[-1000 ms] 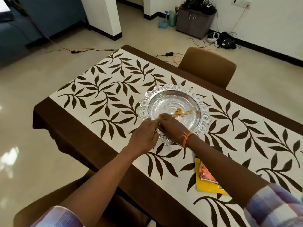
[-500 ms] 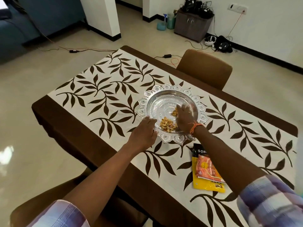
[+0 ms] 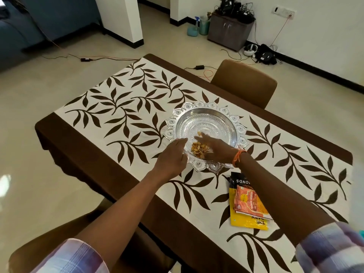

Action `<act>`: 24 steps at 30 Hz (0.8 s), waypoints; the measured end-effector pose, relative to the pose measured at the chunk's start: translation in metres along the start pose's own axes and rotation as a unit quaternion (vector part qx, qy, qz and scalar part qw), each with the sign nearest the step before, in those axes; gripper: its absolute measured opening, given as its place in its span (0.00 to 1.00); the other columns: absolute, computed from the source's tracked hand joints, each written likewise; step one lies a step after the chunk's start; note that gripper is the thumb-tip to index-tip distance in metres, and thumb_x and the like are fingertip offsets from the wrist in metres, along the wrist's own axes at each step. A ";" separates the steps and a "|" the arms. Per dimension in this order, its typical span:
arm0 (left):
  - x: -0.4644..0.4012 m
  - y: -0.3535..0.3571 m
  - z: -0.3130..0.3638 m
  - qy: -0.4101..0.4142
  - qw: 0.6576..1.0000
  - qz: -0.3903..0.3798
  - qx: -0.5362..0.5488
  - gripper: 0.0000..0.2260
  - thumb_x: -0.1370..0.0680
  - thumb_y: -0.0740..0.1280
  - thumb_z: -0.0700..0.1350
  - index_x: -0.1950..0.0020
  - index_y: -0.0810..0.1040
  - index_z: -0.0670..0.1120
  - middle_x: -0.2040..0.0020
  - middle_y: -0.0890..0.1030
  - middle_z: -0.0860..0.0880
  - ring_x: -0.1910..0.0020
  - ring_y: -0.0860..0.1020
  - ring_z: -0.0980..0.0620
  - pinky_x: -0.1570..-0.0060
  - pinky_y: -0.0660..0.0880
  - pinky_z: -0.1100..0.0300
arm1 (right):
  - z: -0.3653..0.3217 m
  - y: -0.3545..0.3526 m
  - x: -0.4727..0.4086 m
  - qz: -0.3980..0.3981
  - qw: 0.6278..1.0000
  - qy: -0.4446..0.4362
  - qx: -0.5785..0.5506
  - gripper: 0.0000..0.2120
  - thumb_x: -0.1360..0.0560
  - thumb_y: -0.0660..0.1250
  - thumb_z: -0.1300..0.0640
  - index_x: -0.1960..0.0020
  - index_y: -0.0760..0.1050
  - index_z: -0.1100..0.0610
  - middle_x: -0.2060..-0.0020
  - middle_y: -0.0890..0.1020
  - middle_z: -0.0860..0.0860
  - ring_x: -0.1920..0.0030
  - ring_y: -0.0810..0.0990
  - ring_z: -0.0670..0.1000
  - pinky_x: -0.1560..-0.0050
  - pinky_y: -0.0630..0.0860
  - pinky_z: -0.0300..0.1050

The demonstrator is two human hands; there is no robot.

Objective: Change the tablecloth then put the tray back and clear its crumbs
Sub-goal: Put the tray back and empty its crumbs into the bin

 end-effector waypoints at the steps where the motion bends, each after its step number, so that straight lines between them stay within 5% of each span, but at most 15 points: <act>1: -0.001 -0.002 0.000 -0.004 1.000 0.004 0.010 0.24 0.19 0.59 0.44 0.22 0.60 0.47 0.24 0.64 0.47 0.25 0.61 0.50 0.30 0.63 0.55 | -0.008 0.003 -0.002 -0.005 1.000 -0.010 0.022 0.33 0.25 0.68 0.61 0.24 0.60 0.52 0.23 0.55 0.60 0.24 0.58 0.60 0.26 0.61 0.56; 8: -0.011 -0.019 -0.001 -0.049 0.986 0.063 0.145 0.21 0.19 0.59 0.42 0.25 0.66 0.46 0.27 0.70 0.47 0.29 0.69 0.50 0.32 0.68 0.55 | -0.044 -0.010 -0.009 0.078 0.976 -0.033 0.203 0.11 0.23 0.65 0.56 0.45 0.82 0.57 0.48 0.80 0.58 0.47 0.80 0.57 0.48 0.78 0.50; 12: -0.017 -0.021 -0.006 -0.121 0.932 0.112 0.324 0.14 0.19 0.61 0.43 0.34 0.76 0.47 0.38 0.79 0.49 0.40 0.77 0.53 0.44 0.75 0.62 | -0.010 -0.042 -0.002 0.207 0.974 0.071 0.050 0.06 0.28 0.69 0.66 0.55 0.84 0.60 0.57 0.84 0.57 0.56 0.82 0.56 0.52 0.79 0.48; 15: -0.023 0.001 -0.005 -0.203 0.828 0.086 0.516 0.09 0.19 0.61 0.46 0.43 0.78 0.46 0.45 0.80 0.46 0.42 0.79 0.44 0.43 0.78 0.51 | 0.017 -0.065 0.019 0.316 0.916 0.131 -0.211 0.04 0.32 0.74 0.69 0.59 0.84 0.63 0.62 0.85 0.58 0.63 0.83 0.51 0.59 0.83 0.48; 18: -0.023 0.030 0.013 -0.273 0.683 0.021 0.677 0.17 0.17 0.57 0.54 0.42 0.75 0.41 0.44 0.77 0.41 0.47 0.78 0.44 0.45 0.77 0.50 | 0.006 -0.064 0.030 0.277 0.832 0.115 -0.467 0.06 0.31 0.74 0.69 0.55 0.81 0.66 0.59 0.83 0.64 0.59 0.84 0.59 0.57 0.83 0.47; 21: -0.020 0.047 0.034 -0.314 0.562 -0.025 0.764 0.26 0.18 0.52 0.60 0.47 0.77 0.39 0.54 0.83 0.39 0.58 0.82 0.45 0.57 0.81 0.53 | -0.031 -0.079 0.030 0.260 0.892 0.067 -0.363 0.06 0.31 0.74 0.65 0.54 0.82 0.62 0.60 0.85 0.58 0.58 0.85 0.55 0.55 0.83 0.47; 24: -0.021 0.051 0.043 -0.319 0.509 -0.028 0.799 0.23 0.17 0.54 0.56 0.56 0.80 0.41 0.65 0.83 0.44 0.66 0.82 0.51 0.66 0.78 0.61 | -0.062 -0.081 0.025 0.251 0.952 0.063 -0.163 0.07 0.32 0.73 0.65 0.56 0.84 0.55 0.61 0.86 0.50 0.60 0.84 0.46 0.54 0.81 0.42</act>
Point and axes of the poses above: each hand's wrist, its own x-axis away from the middle knuckle, its own y-axis out of the palm, z = x × y, the point moved 10 cm from there along -x, towards the middle knuckle
